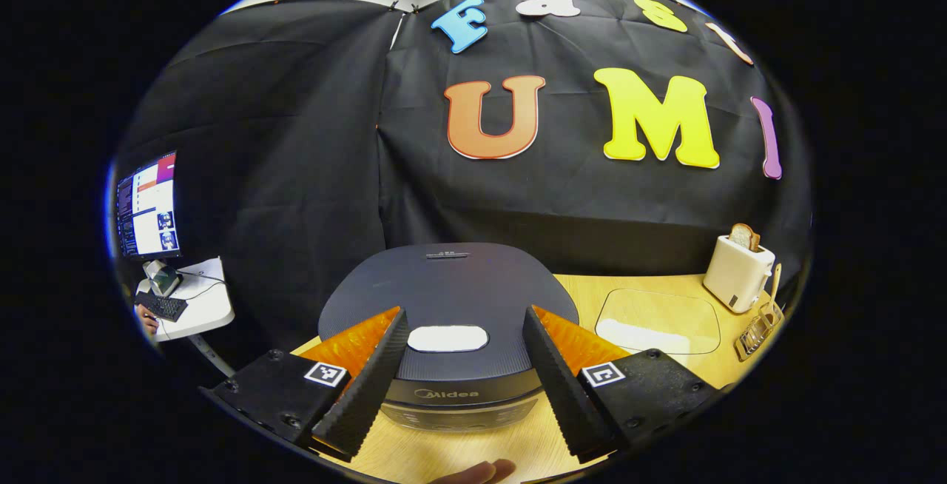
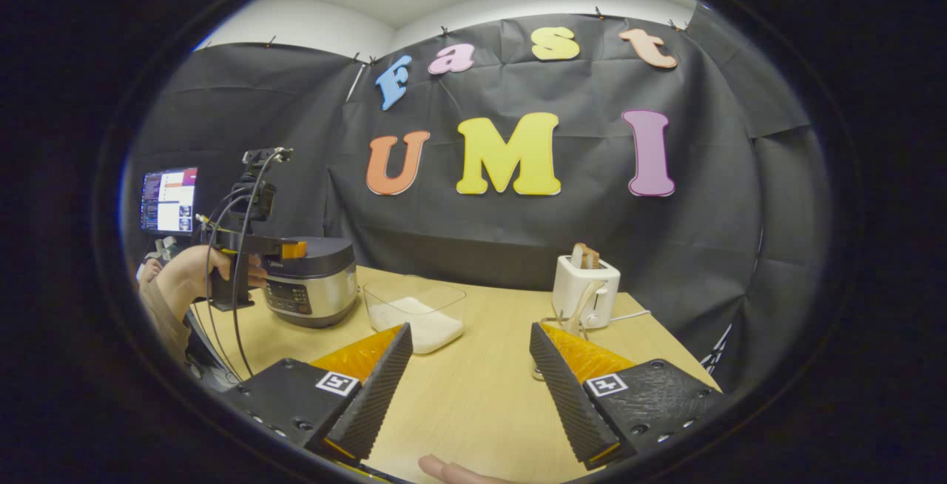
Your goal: Close the left gripper, press the button to open the rice cooker; take a wooden spoon from the chopstick holder with the right hand, scoop a spoonful of rice and pour it into the rice cooker, then put the wooden spoon back into the chopstick holder.
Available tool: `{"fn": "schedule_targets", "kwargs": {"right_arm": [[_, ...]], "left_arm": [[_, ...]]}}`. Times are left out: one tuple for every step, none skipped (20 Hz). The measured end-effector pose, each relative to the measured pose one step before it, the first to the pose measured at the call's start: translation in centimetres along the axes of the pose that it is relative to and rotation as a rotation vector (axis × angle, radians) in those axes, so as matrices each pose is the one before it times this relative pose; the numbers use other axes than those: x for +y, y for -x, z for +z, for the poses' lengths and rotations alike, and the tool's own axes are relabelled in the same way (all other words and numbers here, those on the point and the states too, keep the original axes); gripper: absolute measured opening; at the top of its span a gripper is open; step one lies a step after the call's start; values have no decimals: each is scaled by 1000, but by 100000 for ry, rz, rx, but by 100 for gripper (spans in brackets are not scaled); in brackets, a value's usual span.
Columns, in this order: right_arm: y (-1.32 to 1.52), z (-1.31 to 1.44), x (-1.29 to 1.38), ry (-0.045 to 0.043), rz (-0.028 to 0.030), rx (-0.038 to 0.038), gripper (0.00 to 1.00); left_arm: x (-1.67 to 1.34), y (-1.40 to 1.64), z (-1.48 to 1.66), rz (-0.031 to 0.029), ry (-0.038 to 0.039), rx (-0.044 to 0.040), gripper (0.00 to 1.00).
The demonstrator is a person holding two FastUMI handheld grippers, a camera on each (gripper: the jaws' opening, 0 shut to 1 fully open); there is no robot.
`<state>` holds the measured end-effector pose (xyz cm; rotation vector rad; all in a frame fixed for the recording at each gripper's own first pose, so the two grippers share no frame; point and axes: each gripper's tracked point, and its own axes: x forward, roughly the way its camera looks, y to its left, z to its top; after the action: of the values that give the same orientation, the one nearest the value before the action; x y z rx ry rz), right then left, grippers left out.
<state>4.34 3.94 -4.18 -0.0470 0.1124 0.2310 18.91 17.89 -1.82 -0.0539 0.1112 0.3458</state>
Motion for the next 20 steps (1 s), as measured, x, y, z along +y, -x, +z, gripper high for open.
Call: {"fn": "schedule_targets", "kwargs": {"right_arm": [[18, -99, 172, -458, 423, 300, 95], [36, 26, 112, -256, 134, 204, 96], [206, 85, -46, -22, -583, 55, 95], [223, -16, -175, 15, -739, -182, 95], [226, 134, -45, 10, -537, -465, 97], [115, 119, -99, -36, -668, -353, 97], [194, 146, -139, 67, -634, -365, 95], [209, 103, -171, 236, -795, -553, 95], [156, 205, -339, 382, -1244, -466, 95], [161, 56, -374, 315, -1261, -404, 95], [130, 159, -368, -100, -1302, -521, 95], [77, 67, -376, -142, -1179, -225, 95], [163, 82, -255, -258, -499, -159, 95], [180, 158, -154, -470, -489, -138, 95], [151, 257, -269, -468, -467, -292, 95], [280, 155, -176, -361, -409, -492, 95], [285, 132, -179, -69, -449, -350, 95], [204, 182, -96, 84, -487, -580, 95], [257, 227, -178, 192, -770, -713, 95], [235, 103, -188, 265, -1007, -770, 95]], "left_arm": [[-7, 25, 105, -7, 381, -2146, 99], [-83, 1, -35, 27, -230, -1192, 99], [31, 15, 285, 337, -482, -3002, 100], [1, -42, 149, 353, -566, -2112, 99], [-15, -77, -10, 89, -1276, -1507, 99], [-17, 8, 105, -115, -1185, -800, 99], [-11, 208, 40, -179, -545, 273, 99], [27, 108, 23, -18, 407, 1156, 98], [11, 240, -106, 311, 694, 1791, 100], [-198, 402, 37, -328, 1475, 1440, 98], [-812, 593, 391, -2111, 1054, 594, 98], [-612, 572, 482, -976, 608, -170, 98], [-279, 782, 479, -852, -797, -275, 98], [-305, 967, 568, -309, -1404, -719, 98], [-467, 1164, 712, -945, -1165, -1408, 98], [-671, 1171, 700, -1238, -893, -2039, 98], [-629, 1268, 406, -1533, -294, -769, 98], [-614, 1325, 284, -1530, 490, -894, 97], [-508, 1357, 106, -1130, 957, -462, 98], [-638, 1379, -141, -1538, 552, -466, 97]]}}
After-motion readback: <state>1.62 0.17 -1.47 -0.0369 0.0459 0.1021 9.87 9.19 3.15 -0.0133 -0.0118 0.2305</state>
